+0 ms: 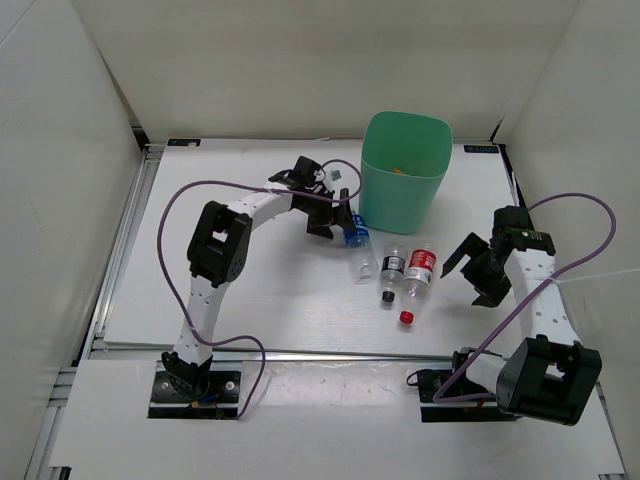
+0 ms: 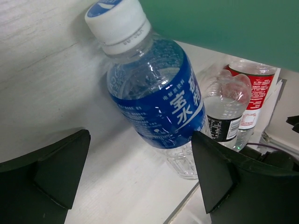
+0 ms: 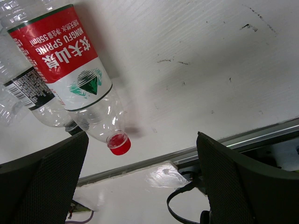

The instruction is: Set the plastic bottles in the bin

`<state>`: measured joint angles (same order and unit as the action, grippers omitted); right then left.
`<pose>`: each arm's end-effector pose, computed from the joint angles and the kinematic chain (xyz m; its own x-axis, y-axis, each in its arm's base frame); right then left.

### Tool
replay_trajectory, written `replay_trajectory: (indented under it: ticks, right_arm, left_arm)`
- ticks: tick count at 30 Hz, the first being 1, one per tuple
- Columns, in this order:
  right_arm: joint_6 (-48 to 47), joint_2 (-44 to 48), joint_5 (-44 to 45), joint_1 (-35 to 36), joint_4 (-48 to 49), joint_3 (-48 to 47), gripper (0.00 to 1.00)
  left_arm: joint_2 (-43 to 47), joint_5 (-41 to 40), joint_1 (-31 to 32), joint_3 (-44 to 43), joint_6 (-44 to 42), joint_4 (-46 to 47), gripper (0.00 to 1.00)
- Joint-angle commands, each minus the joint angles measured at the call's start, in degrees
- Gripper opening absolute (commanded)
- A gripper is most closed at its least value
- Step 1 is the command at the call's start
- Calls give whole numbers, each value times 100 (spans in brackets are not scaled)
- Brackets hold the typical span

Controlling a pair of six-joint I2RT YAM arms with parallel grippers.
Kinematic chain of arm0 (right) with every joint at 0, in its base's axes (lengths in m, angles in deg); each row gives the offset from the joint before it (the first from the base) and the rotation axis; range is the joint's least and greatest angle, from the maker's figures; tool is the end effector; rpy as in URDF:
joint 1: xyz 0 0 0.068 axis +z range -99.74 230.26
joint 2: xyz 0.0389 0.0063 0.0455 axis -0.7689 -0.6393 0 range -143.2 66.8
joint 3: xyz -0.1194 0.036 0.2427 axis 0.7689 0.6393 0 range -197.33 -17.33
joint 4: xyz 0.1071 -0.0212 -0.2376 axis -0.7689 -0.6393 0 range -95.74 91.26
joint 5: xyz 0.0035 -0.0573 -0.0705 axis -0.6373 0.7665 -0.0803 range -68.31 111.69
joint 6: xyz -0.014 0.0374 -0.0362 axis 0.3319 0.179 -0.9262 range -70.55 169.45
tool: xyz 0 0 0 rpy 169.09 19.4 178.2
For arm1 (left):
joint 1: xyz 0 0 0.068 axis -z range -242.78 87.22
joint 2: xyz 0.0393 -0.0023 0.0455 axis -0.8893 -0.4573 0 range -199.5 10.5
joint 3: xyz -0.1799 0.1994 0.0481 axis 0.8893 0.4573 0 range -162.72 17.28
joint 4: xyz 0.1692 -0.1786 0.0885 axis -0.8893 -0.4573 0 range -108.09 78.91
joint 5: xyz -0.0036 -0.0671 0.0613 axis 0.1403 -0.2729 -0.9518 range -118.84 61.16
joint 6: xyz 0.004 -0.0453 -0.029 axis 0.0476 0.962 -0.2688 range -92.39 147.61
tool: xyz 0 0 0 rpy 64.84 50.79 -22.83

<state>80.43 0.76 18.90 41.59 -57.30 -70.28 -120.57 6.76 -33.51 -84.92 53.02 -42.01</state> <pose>0.1975 -0.0284 0.2538 -0.7348 0.6321 -0.2460 0.5991 0.7749 0.2016 0.4163 -0.2571 0.1578 -0.9611 0.1388 -0.2386 0.2664 0.6927 -0.6702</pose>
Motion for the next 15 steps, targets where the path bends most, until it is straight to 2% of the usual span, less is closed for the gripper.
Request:
replay_trajectory:
  ticks: [1, 15]
  right_arm:
    - [-84, 100, 50, -39, -85, 13, 100]
    - [-84, 100, -3, -39, -85, 13, 100]
  left_arm:
    - [20, -53, 43, -134, 52, 51, 100]
    - [-200, -53, 96, -503, 236, 51, 100]
